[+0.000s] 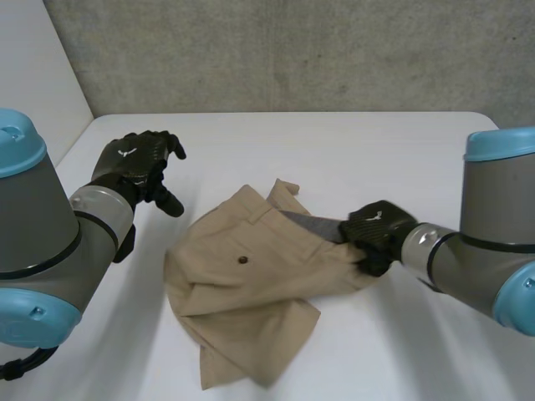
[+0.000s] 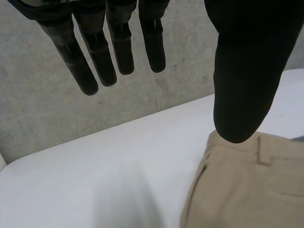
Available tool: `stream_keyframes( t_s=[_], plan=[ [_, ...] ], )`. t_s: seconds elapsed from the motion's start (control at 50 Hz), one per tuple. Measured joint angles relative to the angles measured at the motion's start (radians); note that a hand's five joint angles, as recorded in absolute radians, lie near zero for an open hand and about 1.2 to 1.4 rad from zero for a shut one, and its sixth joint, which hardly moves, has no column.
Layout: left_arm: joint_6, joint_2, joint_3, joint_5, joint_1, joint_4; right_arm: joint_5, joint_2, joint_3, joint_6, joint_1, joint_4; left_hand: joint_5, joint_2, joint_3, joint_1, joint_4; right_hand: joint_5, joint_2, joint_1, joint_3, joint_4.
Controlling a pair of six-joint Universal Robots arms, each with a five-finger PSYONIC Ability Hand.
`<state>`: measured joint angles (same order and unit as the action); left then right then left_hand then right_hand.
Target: Fold the shorts.
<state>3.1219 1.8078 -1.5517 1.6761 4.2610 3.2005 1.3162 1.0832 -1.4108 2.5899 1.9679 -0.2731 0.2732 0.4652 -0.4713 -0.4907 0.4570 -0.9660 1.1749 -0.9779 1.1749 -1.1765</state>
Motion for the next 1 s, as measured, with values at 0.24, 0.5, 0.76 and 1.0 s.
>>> stream_keyframes(
  t_s=[0.24, 0.5, 0.76, 1.0],
  plan=[
    [0.002, 0.003, -0.011, -0.010, 0.018, 0.000, 0.313, 0.108, -0.053, -0.240, -0.110, -0.067, -0.020, -0.021, 0.019, 0.032, -0.019, 0.696, -0.744, 0.649, -0.738, 0.737],
    [0.006, 0.028, -0.034, -0.007, -0.017, -0.015, 0.181, 0.141, 0.151, -0.100, -0.013, 0.004, -0.020, -0.022, 0.019, 0.032, -0.019, 0.899, -0.942, 0.780, -0.955, 0.974],
    [-0.008, 0.024, -0.168, 0.000, -0.034, -0.055, 0.099, 0.027, 0.288, -0.063, 0.011, -0.001, -0.020, -0.022, 0.019, 0.032, -0.019, 0.728, -0.759, 0.607, -0.759, 0.757],
    [-0.006, 0.035, -0.208, -0.006, -0.042, -0.054, 0.297, 0.062, 0.232, -0.178, -0.012, -0.184, -0.020, -0.022, 0.019, 0.032, -0.019, 0.871, -0.932, 0.769, -0.923, 0.925]
  ],
)
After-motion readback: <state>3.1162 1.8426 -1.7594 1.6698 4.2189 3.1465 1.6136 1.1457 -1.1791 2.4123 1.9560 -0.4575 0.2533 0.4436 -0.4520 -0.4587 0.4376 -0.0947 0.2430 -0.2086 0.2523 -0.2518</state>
